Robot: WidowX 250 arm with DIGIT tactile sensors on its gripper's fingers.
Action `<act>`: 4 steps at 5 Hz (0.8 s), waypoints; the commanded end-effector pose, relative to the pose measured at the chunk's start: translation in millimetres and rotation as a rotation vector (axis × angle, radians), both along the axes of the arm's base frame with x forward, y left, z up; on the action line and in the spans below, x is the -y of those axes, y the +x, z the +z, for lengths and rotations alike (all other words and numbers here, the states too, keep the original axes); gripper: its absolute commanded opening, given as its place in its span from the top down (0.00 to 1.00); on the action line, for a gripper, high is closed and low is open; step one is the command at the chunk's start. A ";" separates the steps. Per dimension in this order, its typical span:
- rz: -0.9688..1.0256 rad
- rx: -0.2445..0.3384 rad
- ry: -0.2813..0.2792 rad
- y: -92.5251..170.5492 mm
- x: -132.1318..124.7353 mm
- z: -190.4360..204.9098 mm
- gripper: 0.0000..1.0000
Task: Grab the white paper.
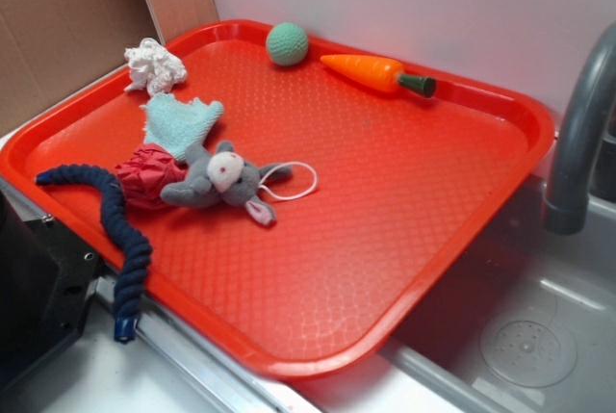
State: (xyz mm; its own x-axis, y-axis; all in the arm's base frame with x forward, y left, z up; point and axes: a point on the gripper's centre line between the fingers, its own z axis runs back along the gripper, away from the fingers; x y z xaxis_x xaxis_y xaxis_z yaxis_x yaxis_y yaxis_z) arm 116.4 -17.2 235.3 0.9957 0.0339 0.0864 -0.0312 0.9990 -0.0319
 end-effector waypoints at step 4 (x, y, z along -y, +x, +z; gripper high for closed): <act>0.697 0.180 -0.067 9.0 -46.7 -18.4 0.00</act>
State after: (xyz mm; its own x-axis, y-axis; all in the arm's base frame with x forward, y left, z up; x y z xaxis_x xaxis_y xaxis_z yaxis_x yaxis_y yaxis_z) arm 126.4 28.1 210.4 0.7202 0.6604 0.2128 -0.6434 0.7504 -0.1515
